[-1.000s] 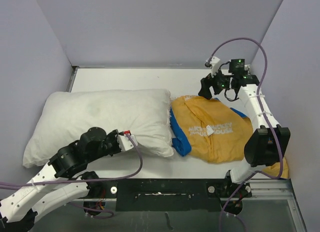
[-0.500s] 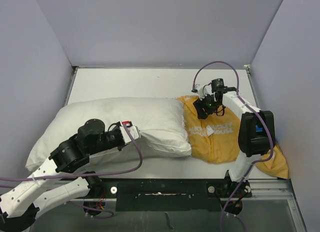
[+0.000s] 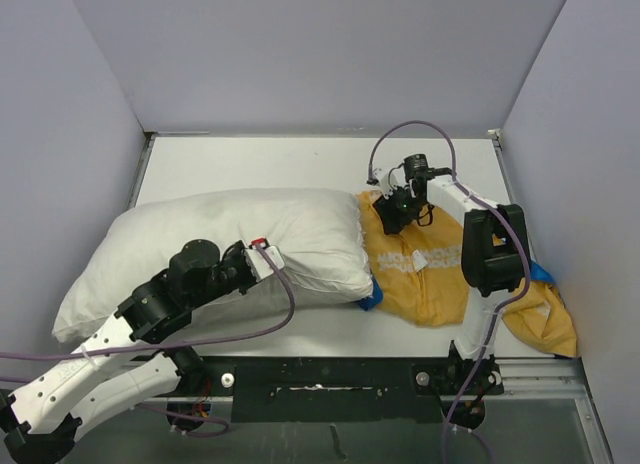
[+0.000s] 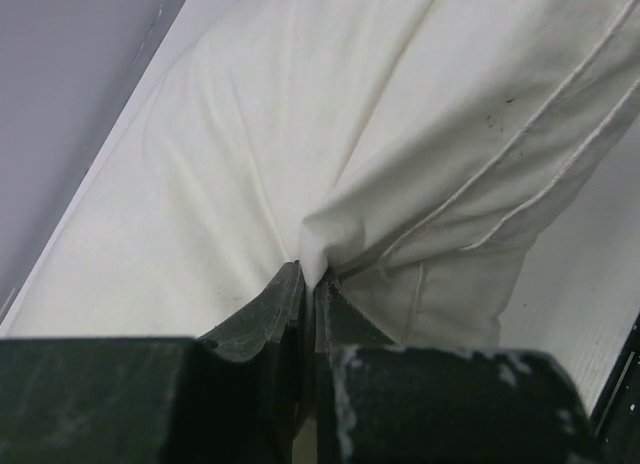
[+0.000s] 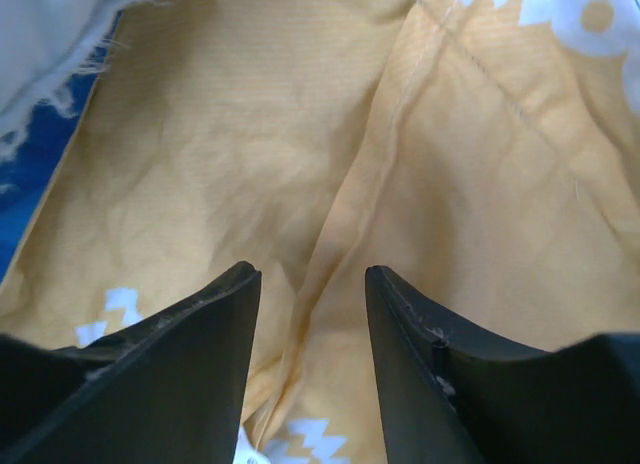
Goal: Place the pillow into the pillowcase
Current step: Pick up the pillowcase from the center of the board.
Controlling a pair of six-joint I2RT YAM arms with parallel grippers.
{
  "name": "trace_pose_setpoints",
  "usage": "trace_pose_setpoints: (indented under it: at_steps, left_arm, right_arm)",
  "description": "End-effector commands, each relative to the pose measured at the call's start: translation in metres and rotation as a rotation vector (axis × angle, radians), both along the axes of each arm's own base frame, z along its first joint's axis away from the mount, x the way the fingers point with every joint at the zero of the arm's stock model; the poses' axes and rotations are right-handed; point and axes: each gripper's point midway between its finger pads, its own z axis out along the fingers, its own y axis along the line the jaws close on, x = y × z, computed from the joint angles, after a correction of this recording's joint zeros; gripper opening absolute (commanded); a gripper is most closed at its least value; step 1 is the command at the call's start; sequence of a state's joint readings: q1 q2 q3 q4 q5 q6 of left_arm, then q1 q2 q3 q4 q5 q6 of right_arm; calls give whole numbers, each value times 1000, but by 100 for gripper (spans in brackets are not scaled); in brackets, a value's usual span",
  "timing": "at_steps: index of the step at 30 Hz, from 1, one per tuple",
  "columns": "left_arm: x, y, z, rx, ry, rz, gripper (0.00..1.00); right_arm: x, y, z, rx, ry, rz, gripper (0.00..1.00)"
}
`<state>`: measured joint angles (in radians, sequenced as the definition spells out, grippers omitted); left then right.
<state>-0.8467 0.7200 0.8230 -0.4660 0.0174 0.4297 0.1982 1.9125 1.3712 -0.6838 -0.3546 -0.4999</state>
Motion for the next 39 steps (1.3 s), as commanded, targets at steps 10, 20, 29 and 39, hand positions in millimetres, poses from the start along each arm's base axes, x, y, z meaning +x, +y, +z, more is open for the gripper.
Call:
trace_pose_setpoints:
  at_steps: [10, 20, 29, 39]
  left_arm:
    - [-61, -25, -12, -139, 102, -324, 0]
    - [-79, -52, -6, -177, 184, -497, 0]
    - [-107, -71, 12, -228, 329, -675, 0]
    - [-55, -69, 63, -224, 306, -388, 96]
  right_arm:
    - [45, 12, 72, 83, -190, 14, 0]
    - [21, 50, 148, 543, -167, 94, 0]
    - [21, 33, 115, 581, -84, -25, 0]
    - [10, 37, 106, 632, -41, -24, 0]
